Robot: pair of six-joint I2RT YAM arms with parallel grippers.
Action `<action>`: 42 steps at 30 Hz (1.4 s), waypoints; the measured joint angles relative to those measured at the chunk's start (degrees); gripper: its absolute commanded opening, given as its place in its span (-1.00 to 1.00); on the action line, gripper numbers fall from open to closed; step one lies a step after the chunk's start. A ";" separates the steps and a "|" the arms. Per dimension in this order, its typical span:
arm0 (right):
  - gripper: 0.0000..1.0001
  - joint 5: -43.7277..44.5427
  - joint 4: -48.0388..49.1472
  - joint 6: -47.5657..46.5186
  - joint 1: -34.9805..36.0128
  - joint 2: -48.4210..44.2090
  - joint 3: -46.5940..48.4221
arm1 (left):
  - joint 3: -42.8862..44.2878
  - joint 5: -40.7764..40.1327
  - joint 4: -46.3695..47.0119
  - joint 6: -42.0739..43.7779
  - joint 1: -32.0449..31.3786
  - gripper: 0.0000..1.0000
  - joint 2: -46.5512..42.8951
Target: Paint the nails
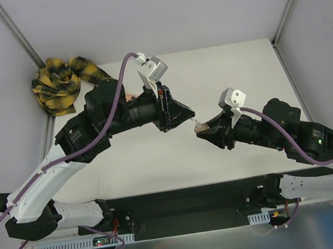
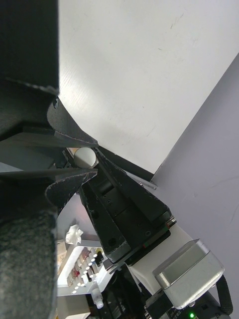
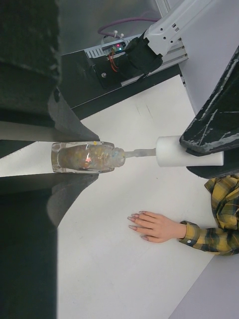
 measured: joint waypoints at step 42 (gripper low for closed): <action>-1.00 6.10 2.97 -0.83 0.00 -7.28 -6.29 | -9.33 -2.45 2.73 0.17 16.76 -1.00 -4.26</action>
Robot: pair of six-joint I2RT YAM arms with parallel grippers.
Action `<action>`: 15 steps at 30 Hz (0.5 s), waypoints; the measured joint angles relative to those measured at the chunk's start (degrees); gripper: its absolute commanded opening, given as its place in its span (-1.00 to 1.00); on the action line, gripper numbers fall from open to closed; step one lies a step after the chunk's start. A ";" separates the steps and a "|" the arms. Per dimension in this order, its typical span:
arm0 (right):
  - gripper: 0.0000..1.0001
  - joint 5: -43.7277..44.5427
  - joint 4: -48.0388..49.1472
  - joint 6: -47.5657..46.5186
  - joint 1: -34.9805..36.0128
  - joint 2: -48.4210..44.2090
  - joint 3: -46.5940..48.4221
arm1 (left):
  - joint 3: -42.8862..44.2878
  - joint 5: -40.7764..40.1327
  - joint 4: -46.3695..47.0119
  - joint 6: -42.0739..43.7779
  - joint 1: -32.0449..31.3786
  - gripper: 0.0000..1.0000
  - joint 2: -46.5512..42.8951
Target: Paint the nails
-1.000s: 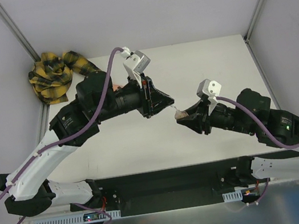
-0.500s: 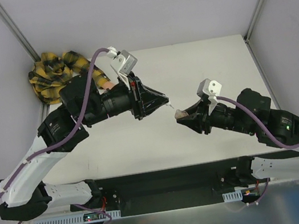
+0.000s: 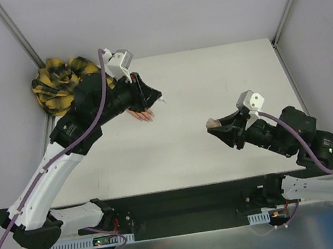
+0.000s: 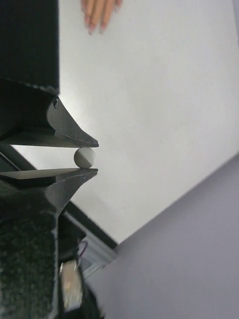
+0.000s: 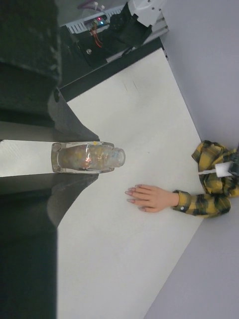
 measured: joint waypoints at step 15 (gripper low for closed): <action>-1.00 18.71 2.73 -0.09 -0.02 -3.69 -6.16 | -12.94 -15.10 8.52 -2.40 11.10 -1.00 21.81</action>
